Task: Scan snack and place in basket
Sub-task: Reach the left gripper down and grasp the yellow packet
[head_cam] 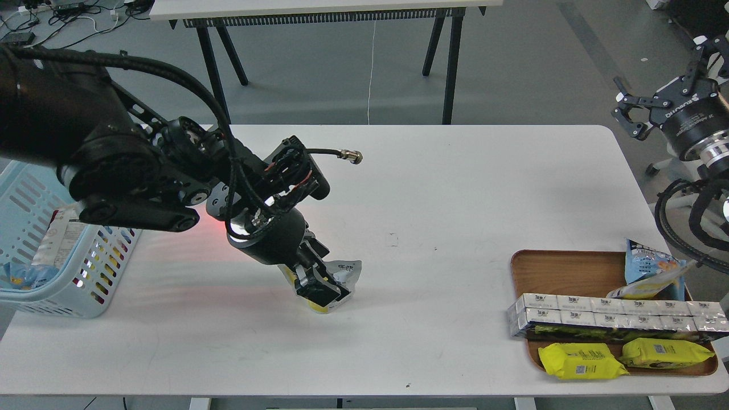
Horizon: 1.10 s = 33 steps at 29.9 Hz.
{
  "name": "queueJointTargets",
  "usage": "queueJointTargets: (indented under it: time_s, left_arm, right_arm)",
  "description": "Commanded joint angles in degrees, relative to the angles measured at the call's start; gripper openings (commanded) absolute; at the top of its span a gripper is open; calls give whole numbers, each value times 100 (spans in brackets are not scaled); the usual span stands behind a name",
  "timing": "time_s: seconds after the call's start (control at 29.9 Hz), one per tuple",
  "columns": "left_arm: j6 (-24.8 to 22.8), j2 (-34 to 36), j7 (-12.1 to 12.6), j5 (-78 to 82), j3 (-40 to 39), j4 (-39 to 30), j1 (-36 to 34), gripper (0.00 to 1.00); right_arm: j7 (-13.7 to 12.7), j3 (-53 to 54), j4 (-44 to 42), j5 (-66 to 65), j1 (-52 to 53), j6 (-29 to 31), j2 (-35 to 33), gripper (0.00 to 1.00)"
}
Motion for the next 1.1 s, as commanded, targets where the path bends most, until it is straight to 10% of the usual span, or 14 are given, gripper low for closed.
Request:
queueJointTargets:
  time_s: [0.0,0.27,0.8,1.07]
  left_arm:
    - [247,-103,0,0,157,89,187,41]
    - [538,-200,0,0,227,169,258,0]
    - [723,-68,0,-176,263,247,153,0]
    - [705,11,0,-176,1114,1828,-93,0]
  right_arm:
    - [4,0,6,8,-12,0,-61,100]
    - [4,8,6,26,-21,0,-114,100]
    - [13,17,59,52,-170,0,-316,100]
    - [13,105,59,52,-240,0,-352,100]
